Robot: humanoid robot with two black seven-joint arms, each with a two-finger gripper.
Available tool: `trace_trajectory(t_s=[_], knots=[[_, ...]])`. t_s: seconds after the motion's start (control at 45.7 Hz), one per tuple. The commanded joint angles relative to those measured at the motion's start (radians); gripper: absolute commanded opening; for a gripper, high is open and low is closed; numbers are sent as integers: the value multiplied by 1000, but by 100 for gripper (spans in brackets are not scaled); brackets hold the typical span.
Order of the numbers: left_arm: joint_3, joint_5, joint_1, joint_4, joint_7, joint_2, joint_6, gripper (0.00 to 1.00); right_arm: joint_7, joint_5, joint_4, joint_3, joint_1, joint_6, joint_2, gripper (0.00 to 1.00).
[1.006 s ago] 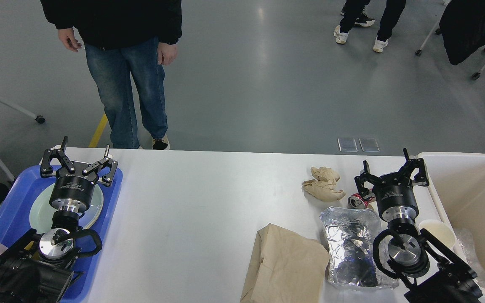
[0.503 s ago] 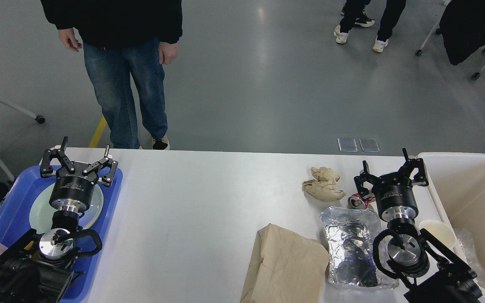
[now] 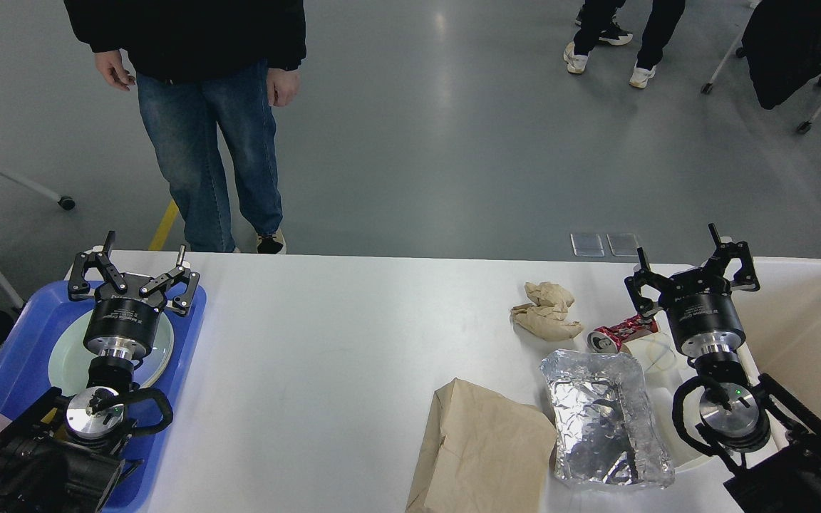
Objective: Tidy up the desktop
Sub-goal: 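Raise the right gripper up from beside the bin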
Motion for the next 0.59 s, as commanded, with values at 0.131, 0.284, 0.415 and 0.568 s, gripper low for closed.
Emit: trace_trajectory(t_s=[0.131, 0.284, 0.415, 0.568], knots=[[0, 0, 0, -1, 0, 0, 0, 96, -4, 56, -7, 11, 4, -3, -3, 100], [0, 0, 0, -1, 0, 0, 0, 96, -2, 61, -2, 12, -7, 7, -4, 100], [0, 0, 0, -1, 0, 0, 0, 96, -2, 56, -7, -14, -13, 6, -1, 100], [0, 0, 0, 0, 0, 0, 0, 96, -4, 56, -21, -104, -11, -2, -3, 100]])
